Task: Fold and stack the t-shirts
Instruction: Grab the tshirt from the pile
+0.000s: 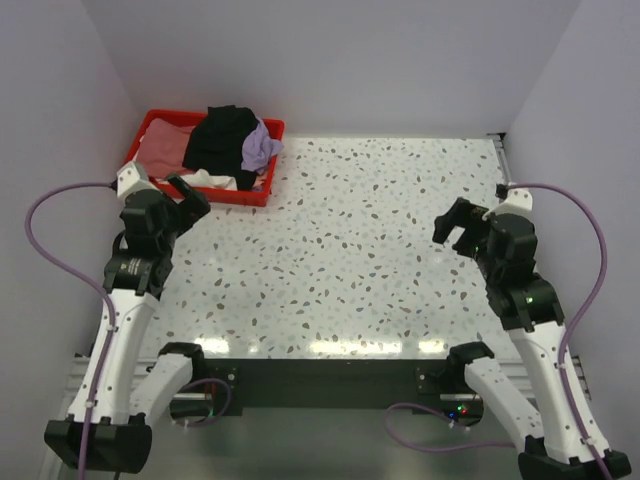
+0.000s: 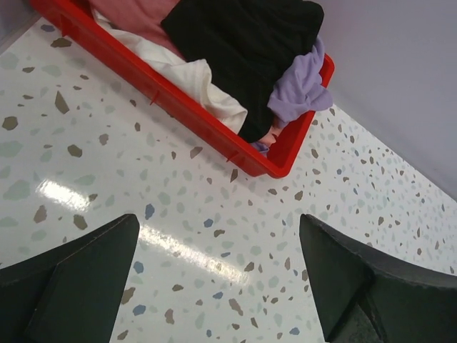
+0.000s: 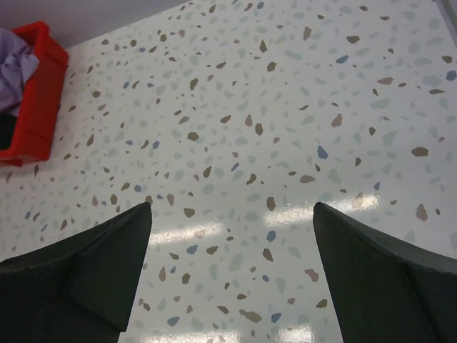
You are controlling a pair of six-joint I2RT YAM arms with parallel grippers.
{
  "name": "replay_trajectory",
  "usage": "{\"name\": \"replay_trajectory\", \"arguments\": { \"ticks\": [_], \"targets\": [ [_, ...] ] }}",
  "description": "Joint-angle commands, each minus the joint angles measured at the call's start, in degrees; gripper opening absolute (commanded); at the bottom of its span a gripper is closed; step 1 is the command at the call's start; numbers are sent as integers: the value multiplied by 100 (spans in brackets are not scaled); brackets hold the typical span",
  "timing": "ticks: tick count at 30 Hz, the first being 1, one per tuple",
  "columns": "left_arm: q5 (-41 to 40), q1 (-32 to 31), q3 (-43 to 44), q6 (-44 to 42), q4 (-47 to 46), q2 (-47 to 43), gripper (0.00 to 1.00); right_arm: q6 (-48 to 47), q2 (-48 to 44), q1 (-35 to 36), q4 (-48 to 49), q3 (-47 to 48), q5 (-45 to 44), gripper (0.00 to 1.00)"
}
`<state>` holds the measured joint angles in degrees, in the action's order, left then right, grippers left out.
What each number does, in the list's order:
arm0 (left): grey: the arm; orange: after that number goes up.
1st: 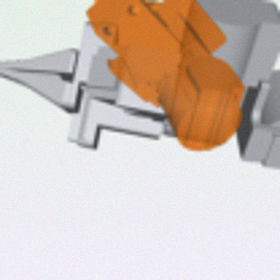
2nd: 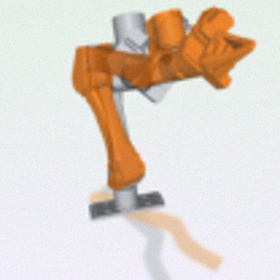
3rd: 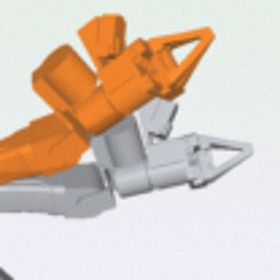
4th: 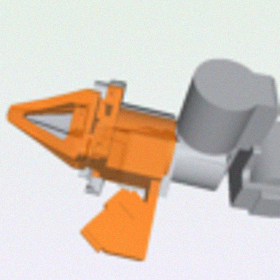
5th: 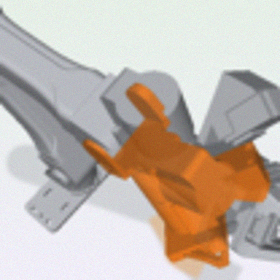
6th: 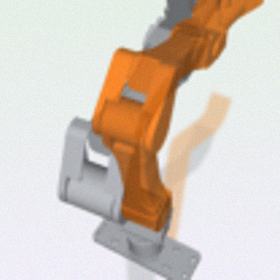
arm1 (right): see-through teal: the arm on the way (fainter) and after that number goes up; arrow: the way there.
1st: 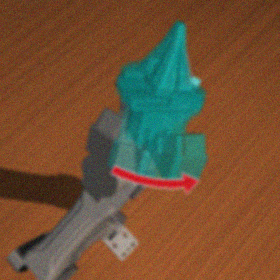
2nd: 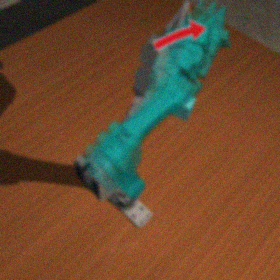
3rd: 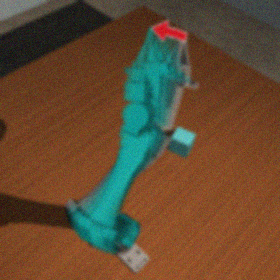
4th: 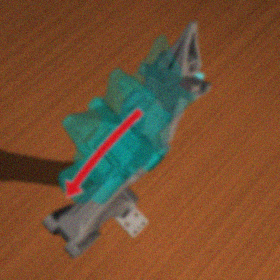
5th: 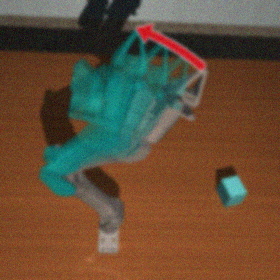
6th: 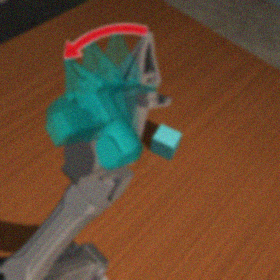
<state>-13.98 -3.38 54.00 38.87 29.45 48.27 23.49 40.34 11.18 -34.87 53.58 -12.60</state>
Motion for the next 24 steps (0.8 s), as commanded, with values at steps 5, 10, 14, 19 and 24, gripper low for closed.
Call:
{"name": "replay_trajectory", "arguments": {
  "ticks": [5, 10, 14, 19, 24],
  "targets": [
    [1264, 13, 698, -186, -1749, 2104, 100, -565, -9, -11, 535, -208, 444, 99],
    [1301, -488, 2455, -485, -1654, 4381, 100, -485, 413, -11, 166, 38, 188, 99],
    [1003, -647, 3895, -618, -1311, 5865, 100, -670, 668, -11, -10, 169, 469, 99],
    [915, -682, 4855, -407, -1118, 6940, 100, -670, 862, -19, -81, 179, 364, 99],
    [144, -910, 5533, -284, -739, 7599, 100, -696, 835, -19, -72, 135, 276, 99]
  ]
}}
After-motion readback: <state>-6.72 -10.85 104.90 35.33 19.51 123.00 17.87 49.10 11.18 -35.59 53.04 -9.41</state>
